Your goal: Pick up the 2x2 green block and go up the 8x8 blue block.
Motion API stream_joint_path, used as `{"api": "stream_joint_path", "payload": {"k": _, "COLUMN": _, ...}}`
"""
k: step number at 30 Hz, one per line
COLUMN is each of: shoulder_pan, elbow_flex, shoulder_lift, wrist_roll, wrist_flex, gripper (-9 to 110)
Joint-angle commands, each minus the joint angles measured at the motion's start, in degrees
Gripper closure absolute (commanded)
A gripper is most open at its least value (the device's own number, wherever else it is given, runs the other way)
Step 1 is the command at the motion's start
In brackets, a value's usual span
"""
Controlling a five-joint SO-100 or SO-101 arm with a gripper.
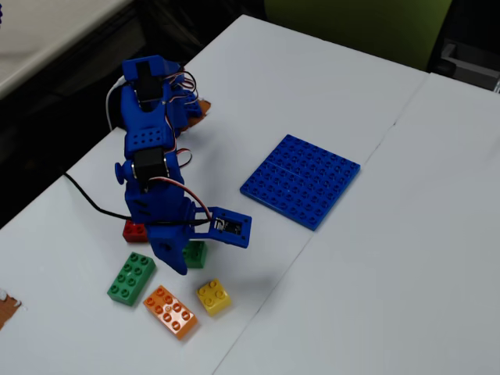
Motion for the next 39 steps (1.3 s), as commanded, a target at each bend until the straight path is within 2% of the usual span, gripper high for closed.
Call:
{"api": "stream_joint_path", "payload": {"k": 1, "shoulder_pan": -1.1, "elbow_flex": -2.5, "shoulder_lift": 0.0, "wrist_roll": 0.8, "wrist_flex": -0.7, "gripper": 68}}
{"api": "stream_joint_path", "payload": {"k": 7, "shoulder_pan": -2.3, "elbow_flex": -1.9, "shoulder_lift": -1.4, "wrist_roll": 2.3, "wrist_flex": -0.7, "gripper": 70}}
{"api": "stream_joint_path", "payload": {"k": 15, "shoulder_pan": -3.0, "elbow_flex": -1.2, "shoulder_lift": -1.4, "wrist_roll": 4.4, "wrist_flex": -0.9, "gripper": 81}}
{"api": "stream_joint_path", "payload": {"k": 25, "shoulder_pan": -2.5, "elbow_flex": -0.8, "shoulder_lift": -1.4, "wrist_roll": 4.3, "wrist_flex": -0.2, "gripper": 82}}
{"api": "stream_joint_path", "payload": {"k": 32, "shoulder_pan": -1.9, "elbow_flex": -0.4, "shoulder_lift": 0.0, "wrist_roll": 5.0, "wrist_flex": 1.1, "gripper": 95}}
{"api": "stream_joint_path", "payload": {"k": 39, "shoulder_pan": -1.2, "elbow_flex": -0.2, "shoulder_lift": 4.7, "wrist_roll": 6.9, "wrist_flex": 6.1, "gripper": 97}}
